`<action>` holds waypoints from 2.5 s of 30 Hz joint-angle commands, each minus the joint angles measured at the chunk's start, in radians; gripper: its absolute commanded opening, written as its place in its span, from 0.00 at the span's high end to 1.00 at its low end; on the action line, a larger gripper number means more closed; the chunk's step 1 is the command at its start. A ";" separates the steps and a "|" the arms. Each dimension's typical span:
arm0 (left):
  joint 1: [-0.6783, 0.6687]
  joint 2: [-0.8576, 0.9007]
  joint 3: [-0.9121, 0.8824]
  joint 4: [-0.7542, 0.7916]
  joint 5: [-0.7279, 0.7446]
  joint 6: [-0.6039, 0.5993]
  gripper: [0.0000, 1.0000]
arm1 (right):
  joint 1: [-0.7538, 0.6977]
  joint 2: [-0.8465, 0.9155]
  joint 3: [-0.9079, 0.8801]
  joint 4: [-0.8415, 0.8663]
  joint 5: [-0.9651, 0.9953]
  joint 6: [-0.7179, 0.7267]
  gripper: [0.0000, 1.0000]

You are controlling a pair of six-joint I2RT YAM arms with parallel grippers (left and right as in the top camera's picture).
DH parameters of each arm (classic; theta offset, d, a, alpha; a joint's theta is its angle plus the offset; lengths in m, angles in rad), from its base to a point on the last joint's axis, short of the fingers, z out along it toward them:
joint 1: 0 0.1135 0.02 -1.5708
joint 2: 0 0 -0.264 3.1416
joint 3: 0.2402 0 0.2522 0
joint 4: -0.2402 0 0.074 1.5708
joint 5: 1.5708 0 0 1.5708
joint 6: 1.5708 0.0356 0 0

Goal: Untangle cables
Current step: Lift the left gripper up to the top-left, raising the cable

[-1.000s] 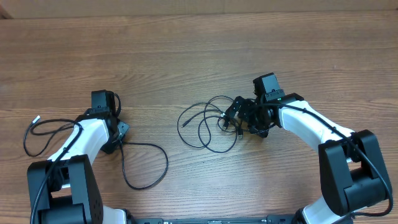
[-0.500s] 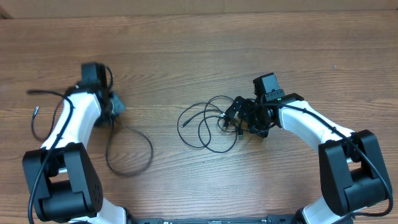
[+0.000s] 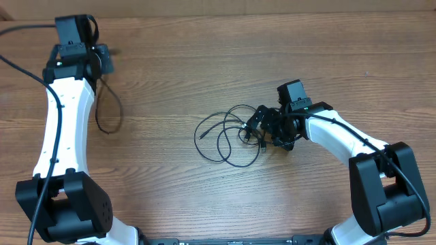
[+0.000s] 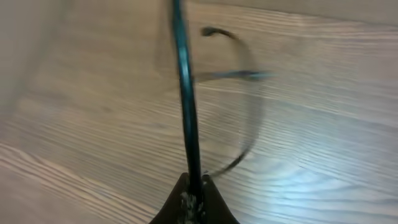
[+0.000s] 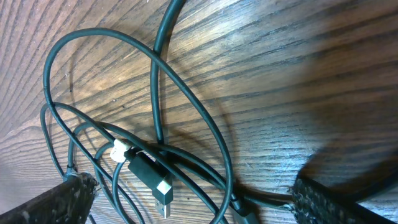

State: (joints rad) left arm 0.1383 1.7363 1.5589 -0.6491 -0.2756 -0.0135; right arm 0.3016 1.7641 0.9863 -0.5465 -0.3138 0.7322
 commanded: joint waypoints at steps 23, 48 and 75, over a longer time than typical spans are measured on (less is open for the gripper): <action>0.034 0.011 -0.054 -0.023 -0.079 0.121 0.27 | -0.004 0.020 -0.019 -0.004 0.028 -0.002 0.00; 0.031 0.177 -0.131 -0.117 0.404 -0.019 0.96 | -0.004 0.020 -0.019 -0.004 0.028 -0.002 0.00; 0.166 0.467 -0.131 -0.183 0.147 -0.238 0.96 | -0.004 0.020 -0.019 -0.004 0.029 -0.002 0.00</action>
State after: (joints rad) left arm 0.2184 2.1082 1.4689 -0.8230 -0.0158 -0.1745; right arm 0.3016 1.7641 0.9863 -0.5465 -0.3138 0.7322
